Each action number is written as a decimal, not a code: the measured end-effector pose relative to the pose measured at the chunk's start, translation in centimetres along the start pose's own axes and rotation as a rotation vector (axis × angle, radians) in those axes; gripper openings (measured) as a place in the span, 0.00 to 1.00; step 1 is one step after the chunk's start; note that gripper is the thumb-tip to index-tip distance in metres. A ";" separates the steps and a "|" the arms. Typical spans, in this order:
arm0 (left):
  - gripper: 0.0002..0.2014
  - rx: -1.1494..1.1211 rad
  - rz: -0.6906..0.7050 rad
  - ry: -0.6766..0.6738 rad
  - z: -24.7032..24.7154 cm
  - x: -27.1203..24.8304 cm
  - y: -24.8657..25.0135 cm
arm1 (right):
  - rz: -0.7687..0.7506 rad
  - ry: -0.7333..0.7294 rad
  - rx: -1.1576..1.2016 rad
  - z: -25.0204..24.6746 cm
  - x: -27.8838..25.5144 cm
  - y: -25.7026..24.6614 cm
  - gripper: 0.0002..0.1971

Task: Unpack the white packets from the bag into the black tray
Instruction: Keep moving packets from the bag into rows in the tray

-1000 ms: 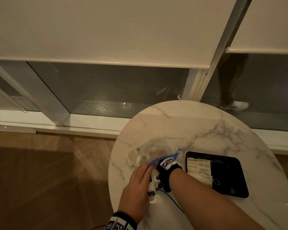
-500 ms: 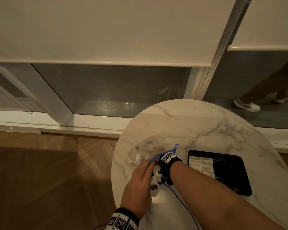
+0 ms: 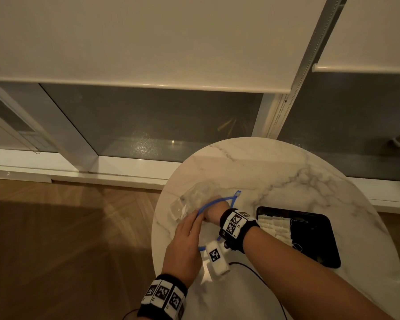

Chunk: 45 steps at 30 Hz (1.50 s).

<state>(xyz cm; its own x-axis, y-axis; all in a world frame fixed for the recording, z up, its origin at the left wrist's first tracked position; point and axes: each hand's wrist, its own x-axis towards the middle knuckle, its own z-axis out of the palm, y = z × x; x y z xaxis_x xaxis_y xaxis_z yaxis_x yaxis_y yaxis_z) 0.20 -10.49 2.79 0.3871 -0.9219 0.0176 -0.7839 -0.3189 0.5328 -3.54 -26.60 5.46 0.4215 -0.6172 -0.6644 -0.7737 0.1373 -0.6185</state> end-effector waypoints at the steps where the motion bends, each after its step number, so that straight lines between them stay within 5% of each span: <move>1: 0.48 0.002 -0.004 0.013 0.0 0.0 -0.1 | 0.005 0.006 0.085 -0.2 -0.4 0.2 0.10; 4: 0.47 0.005 -0.030 0.038 0.1 0.1 -0.2 | -0.124 0.020 0.019 -0.5 -1.0 2.4 0.11; 10: 0.39 -0.074 -0.015 0.038 0.3 -0.6 0.2 | -0.084 -0.070 0.274 -2.7 -3.8 7.0 0.07; 15: 0.21 -0.196 -0.023 0.105 1.1 -1.8 1.1 | -0.050 -0.133 0.513 -4.9 -6.0 10.9 0.02; 18: 0.21 -0.203 -0.071 0.130 1.8 -2.8 2.1 | -0.042 -0.136 0.599 -6.4 -7.4 12.9 0.03; 23: 0.13 -0.262 -0.159 0.293 2.3 -4.9 5.8 | -0.056 -0.169 0.726 -8.7 -9.8 15.5 0.04; 25: 0.10 -0.643 -0.360 0.285 2.3 -5.2 8.8 | -0.075 -0.197 0.795 -9.5 -10.6 16.4 0.09; 28: 0.28 -1.285 -0.868 0.090 3.2 -4.4 12.2 | -0.128 -0.257 0.870 -10.6 -12.1 17.2 0.13; 30: 0.33 -1.547 -0.999 -0.001 3.7 -4.2 14.2 | -0.162 -0.324 0.900 -11.2 -13.1 17.6 0.10; 36: 0.34 -1.794 -0.827 -0.101 4.4 -3.5 19.1 | -0.242 -0.314 0.739 -12.3 -15.1 19.1 0.03; 39: 0.27 -1.828 -0.792 -0.122 4.9 -3.4 20.6 | -0.315 -0.209 0.527 -12.7 -15.5 20.2 0.08; 45: 0.32 -1.903 -0.805 -0.212 6.7 -3.8 22.0 | -0.458 -0.042 0.103 -13.5 -16.4 22.3 0.16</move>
<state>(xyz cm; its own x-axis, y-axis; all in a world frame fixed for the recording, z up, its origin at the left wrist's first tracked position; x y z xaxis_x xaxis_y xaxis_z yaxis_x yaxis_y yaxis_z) -21.78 -15.46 8.81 0.1524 -0.7737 -0.6149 0.9133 -0.1275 0.3868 -34.12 -23.89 8.27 0.7288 -0.6008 -0.3283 -0.4535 -0.0644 -0.8889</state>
